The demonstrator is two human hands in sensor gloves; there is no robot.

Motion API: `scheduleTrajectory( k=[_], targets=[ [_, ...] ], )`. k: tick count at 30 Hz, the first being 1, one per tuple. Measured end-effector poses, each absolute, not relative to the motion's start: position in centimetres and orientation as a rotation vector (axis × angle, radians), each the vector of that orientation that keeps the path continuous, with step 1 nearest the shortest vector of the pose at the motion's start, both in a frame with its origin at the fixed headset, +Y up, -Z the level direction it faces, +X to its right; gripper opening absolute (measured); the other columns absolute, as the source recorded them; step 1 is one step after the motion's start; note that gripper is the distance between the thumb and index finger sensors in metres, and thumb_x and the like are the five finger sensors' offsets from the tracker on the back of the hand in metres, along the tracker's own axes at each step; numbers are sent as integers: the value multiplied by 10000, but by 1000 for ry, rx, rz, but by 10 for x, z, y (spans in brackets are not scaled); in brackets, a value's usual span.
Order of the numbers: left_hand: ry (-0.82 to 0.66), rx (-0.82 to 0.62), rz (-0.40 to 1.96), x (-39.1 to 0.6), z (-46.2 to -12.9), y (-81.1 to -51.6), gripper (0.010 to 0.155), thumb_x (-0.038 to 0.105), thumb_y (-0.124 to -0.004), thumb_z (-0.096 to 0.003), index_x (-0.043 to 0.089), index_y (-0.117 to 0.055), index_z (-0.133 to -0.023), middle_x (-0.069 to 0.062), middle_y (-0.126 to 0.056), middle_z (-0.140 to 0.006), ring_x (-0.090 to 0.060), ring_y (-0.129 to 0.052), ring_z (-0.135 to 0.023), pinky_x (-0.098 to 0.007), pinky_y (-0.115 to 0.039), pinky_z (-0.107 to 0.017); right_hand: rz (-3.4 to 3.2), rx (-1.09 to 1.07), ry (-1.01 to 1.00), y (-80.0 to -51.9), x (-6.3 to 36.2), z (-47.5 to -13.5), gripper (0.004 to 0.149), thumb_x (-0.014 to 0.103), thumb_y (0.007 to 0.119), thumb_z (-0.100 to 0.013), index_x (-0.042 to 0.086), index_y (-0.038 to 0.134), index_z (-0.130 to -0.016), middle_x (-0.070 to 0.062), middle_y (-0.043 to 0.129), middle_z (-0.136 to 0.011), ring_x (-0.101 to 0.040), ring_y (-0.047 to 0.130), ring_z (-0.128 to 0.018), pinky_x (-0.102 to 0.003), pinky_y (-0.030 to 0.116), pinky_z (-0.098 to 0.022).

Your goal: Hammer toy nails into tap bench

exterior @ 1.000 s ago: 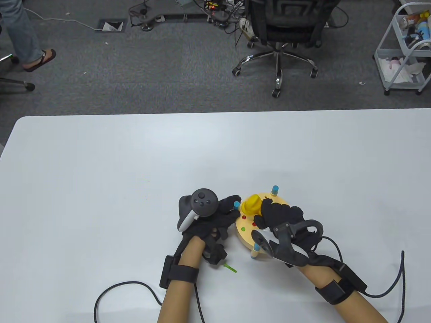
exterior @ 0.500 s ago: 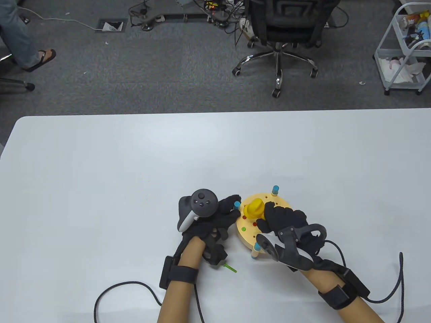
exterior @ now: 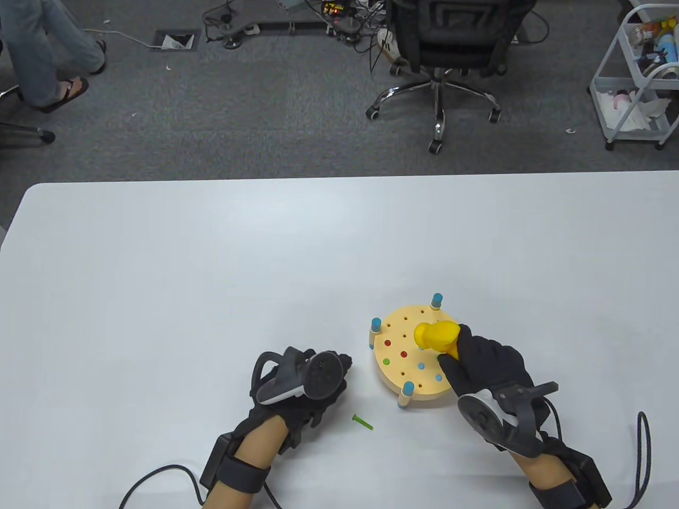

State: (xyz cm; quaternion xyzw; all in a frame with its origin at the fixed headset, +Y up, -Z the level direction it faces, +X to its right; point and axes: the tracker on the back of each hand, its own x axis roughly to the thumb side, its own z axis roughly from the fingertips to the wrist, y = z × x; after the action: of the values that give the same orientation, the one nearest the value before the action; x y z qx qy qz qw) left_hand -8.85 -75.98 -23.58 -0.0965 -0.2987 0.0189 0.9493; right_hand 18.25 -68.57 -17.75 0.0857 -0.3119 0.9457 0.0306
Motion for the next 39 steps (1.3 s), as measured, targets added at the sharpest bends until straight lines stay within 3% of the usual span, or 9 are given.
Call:
scheduleTrajectory(
  k=[3,6,9,17,24,39],
  targets=[
    [-667,-136,-61,-78,-227,-769,634,445,-703,-398,344,-552,-1006,14,-644,-1102,-306,-726,-857,-433,-658,-588,2912,271,-980,-686,184,-171,662,554,564,-427,120,760,-887,-22,956,-587,-160,995,-390,-371,855,-399],
    [-709,-269,-123,-69,-225,-779,693,499,-654,-409,352,-408,-1040,47,-424,-1168,-299,-546,-981,-455,-522,-706,2891,253,-993,-686,191,-165,661,554,564,-428,121,761,-887,-22,957,-585,-160,995,-390,-371,855,-397],
    [-712,-313,-132,-67,-226,-782,774,583,-624,-394,361,-283,-1052,67,-274,-1184,-251,-312,-1102,-487,-324,-809,2868,221,-971,-686,198,-161,660,554,563,-426,123,761,-886,-23,956,-586,-159,994,-391,-371,855,-399],
    [-750,-455,-198,-53,-231,-794,905,738,-506,-342,340,-96,-1043,63,-58,-1181,-242,-64,-1111,-515,-142,-808,2842,238,-932,-688,201,-160,661,555,563,-426,124,762,-885,-20,957,-584,-157,995,-389,-369,855,-398],
    [-755,-612,-248,-44,-240,-809,930,795,-396,-317,368,159,-930,75,262,-1053,-255,181,-1035,-525,28,-763,2839,250,-873,-690,201,-161,661,556,563,-425,124,763,-884,-20,958,-582,-157,996,-385,-369,857,-394],
    [-689,-663,-188,-34,-248,-813,930,810,-340,-301,387,175,-951,64,283,-1061,-267,233,-990,-569,69,-729,2849,266,-807,-693,198,-161,662,555,565,-425,121,768,-882,-21,961,-577,-157,997,-380,-369,858,-392]
  ],
)
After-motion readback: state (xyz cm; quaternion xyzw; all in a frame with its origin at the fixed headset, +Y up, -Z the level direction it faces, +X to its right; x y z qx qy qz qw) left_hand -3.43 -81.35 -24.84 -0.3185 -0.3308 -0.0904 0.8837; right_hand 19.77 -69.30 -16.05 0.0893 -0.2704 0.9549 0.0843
